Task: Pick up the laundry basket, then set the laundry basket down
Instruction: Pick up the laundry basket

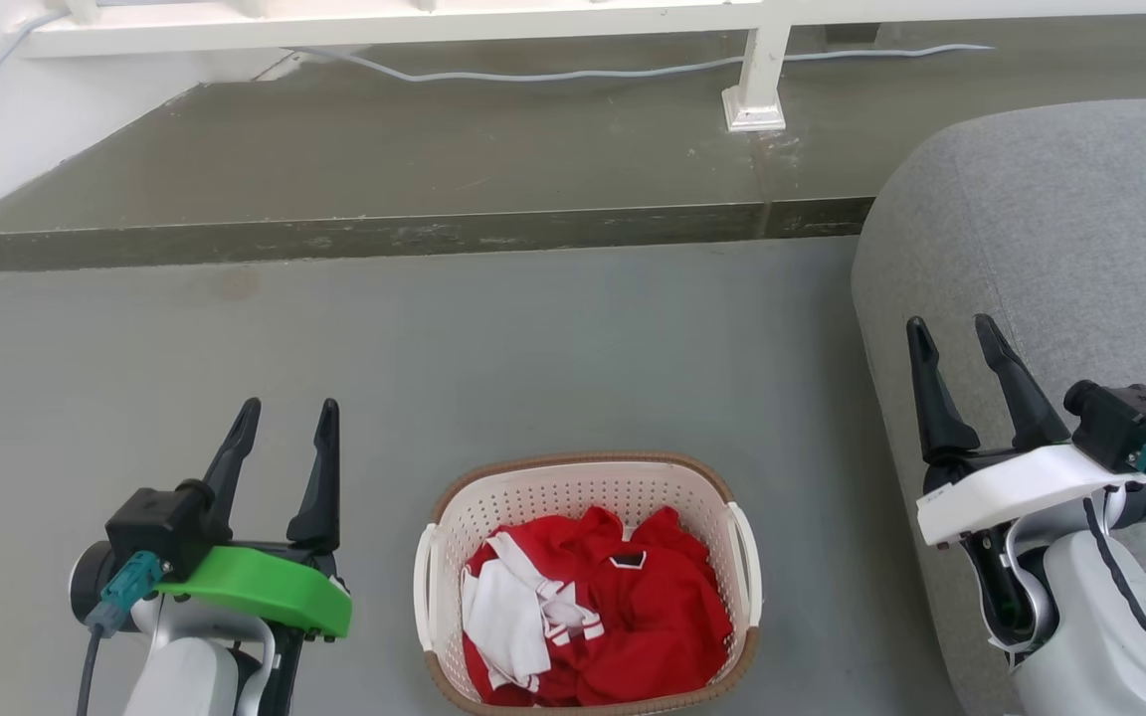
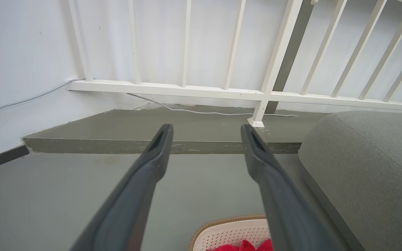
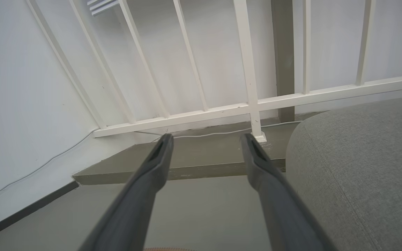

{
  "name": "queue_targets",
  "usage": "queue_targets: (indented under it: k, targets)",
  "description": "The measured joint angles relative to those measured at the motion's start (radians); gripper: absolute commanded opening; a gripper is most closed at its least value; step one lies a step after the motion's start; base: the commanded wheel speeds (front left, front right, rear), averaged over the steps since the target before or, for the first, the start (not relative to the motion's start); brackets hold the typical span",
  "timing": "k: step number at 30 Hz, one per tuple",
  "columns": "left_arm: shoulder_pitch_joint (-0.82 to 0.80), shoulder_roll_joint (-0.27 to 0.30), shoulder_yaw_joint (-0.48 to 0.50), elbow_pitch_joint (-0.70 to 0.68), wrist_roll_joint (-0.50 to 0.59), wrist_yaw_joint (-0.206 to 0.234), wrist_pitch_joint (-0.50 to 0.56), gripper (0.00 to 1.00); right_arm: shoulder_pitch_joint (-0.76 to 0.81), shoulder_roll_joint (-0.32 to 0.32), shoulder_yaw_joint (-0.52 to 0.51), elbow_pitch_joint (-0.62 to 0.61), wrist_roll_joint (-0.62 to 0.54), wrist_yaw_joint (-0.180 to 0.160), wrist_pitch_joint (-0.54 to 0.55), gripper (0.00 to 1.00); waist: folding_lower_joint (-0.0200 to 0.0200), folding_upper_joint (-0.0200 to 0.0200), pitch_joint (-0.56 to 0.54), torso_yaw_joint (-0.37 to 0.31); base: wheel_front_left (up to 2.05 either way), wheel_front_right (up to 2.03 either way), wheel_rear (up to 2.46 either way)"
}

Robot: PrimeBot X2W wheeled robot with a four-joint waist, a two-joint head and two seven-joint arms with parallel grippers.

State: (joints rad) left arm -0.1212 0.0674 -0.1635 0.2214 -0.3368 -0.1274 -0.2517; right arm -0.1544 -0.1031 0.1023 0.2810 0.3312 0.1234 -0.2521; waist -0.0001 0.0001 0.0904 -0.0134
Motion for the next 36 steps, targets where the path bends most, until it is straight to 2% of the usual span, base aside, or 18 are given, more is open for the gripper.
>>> queue_targets:
  k: [15, 36]
  targets:
    - [0.008, -0.014, 0.000, -0.028, 0.008, 0.000, 0.000, 1.00, 0.001, -0.004, 0.002, 0.008, -0.015, 0.000, 0.000, 1.00, 0.0001, 0.0000, 0.074, -0.004, 0.00, 0.00, 0.00]
    - [-0.143, -0.022, -0.034, 0.147, 0.004, 0.000, 0.000, 1.00, -0.062, -0.009, 0.045, 0.100, 0.031, 0.000, 0.000, 1.00, 0.0001, 0.0000, 0.313, -0.008, 0.00, 0.00, 0.00]
